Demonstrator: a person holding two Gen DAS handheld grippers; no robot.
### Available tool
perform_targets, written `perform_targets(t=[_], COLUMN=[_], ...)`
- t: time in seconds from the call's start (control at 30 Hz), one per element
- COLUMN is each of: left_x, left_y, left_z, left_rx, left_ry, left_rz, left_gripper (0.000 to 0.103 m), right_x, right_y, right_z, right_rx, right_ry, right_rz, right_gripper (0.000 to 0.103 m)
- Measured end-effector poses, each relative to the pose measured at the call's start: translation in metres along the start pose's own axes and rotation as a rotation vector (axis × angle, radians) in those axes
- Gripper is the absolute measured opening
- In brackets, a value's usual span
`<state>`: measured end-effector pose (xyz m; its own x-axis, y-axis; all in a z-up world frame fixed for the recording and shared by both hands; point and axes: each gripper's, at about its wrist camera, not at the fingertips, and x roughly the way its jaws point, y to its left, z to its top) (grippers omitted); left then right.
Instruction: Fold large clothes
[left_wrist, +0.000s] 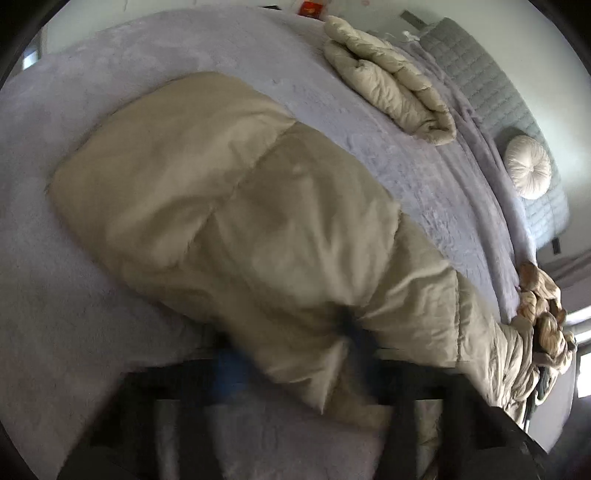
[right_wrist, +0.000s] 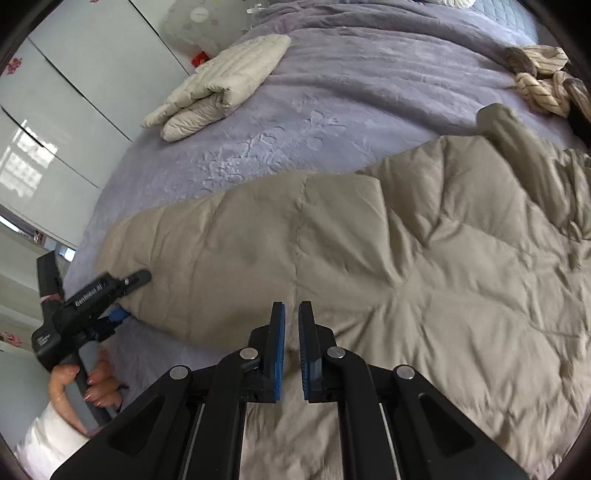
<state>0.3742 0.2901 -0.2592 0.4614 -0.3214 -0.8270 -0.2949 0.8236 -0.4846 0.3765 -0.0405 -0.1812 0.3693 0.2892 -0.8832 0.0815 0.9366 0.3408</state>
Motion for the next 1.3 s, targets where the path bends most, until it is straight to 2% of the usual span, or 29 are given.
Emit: perform_targets(t=[0.03, 0.1, 0.2, 0.43, 0.57, 0.63, 0.73, 0.9, 1.03, 1.17, 1.2, 1.27, 1.3], left_x=[0.002, -0.002, -0.018, -0.07, -0.092, -0.092, -0.081, -0.038, 0.013, 0.043, 0.043, 0.035, 0.031], left_y=[0.002, -0.001, -0.022, -0.114, -0.19, -0.23, -0.293, -0.368, -0.399, -0.394, -0.39, -0.384, -0.381], left_z=[0.004, 0.008, 0.016, 0.016, -0.008, -0.028, -0.071, -0.161, -0.241, -0.281, -0.284, -0.286, -0.285], left_rx=[-0.011, 0.005, 0.086, 0.286, 0.42, 0.49, 0.615, 0.765, 0.948, 1.054, 1.069, 1.09, 1.094], left_ry=[0.02, 0.019, -0.015, -0.101, -0.115, -0.106, -0.065, 0.042, 0.109, 0.122, 0.114, 0.099, 0.09], left_rz=[-0.079, -0.109, -0.153, -0.323, -0.418, -0.445, -0.462, -0.445, -0.266, -0.089, -0.072, -0.066, -0.068], left_gripper=[0.007, 0.007, 0.007, 0.007, 0.007, 0.007, 0.007, 0.007, 0.008, 0.008, 0.011, 0.044, 0.078], right_x=[0.008, 0.023, 0.036, 0.043, 0.027, 0.004, -0.039, -0.112, -0.149, -0.166, -0.168, -0.167, -0.168], right_y=[0.001, -0.002, -0.005, -0.017, -0.027, -0.039, -0.073, -0.176, -0.239, -0.277, -0.285, -0.286, -0.288], right_z=[-0.001, -0.006, -0.01, -0.01, -0.014, -0.022, -0.038, -0.084, -0.116, -0.144, -0.15, -0.152, -0.154], right_rx=[0.011, 0.026, 0.031, 0.062, 0.102, 0.132, 0.187, 0.348, 0.412, 0.463, 0.477, 0.487, 0.486], right_ry=[0.012, 0.034, 0.048, 0.047, 0.045, 0.031, -0.03, -0.085, -0.101, -0.1, -0.098, -0.096, -0.097], right_rz=[0.002, -0.004, -0.022, 0.009, 0.077, 0.111, 0.099, -0.018, -0.116, -0.153, -0.152, -0.151, -0.147], right_gripper=[0.008, 0.008, 0.008, 0.008, 0.008, 0.008, 0.008, 0.008, 0.008, 0.008, 0.008, 0.008, 0.008])
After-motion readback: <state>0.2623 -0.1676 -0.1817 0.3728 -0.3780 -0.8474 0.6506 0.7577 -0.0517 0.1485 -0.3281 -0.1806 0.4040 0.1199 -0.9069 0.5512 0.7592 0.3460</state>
